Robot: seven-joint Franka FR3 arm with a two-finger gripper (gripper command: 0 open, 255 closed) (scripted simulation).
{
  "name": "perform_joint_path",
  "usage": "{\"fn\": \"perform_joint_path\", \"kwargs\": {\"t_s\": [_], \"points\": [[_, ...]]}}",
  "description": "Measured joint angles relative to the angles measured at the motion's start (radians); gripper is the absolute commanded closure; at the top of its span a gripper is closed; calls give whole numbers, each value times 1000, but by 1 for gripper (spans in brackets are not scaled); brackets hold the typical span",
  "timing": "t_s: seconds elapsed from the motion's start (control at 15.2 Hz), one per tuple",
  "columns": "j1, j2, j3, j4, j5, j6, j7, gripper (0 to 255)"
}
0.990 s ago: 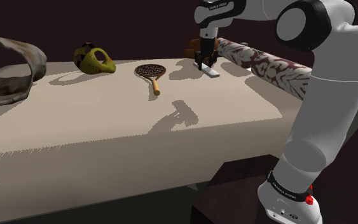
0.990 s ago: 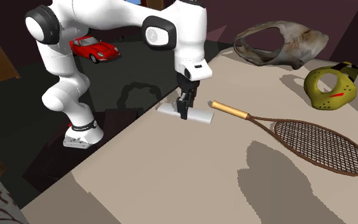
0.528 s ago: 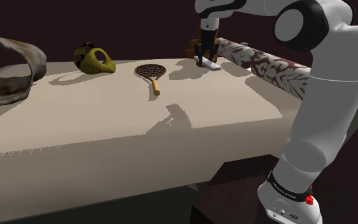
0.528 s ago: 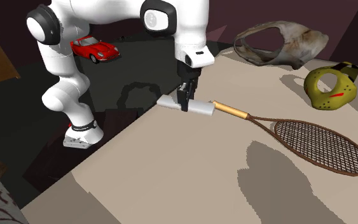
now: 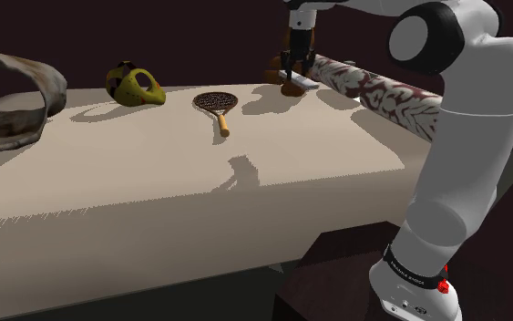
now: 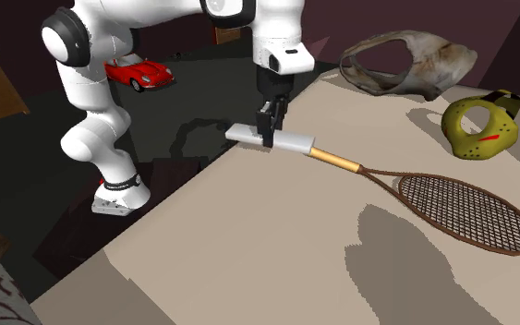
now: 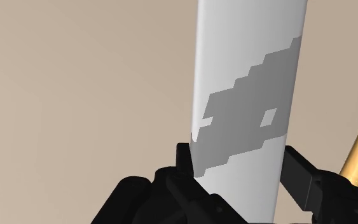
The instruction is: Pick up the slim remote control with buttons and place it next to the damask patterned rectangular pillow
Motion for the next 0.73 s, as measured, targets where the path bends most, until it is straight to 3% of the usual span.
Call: {"fn": "perform_joint_path", "kwargs": {"t_s": [0.26, 0.73], "points": [[-6, 6, -3, 53, 2, -48, -8, 255], [-38, -205, -39, -199, -49, 2, -82, 255]]}}
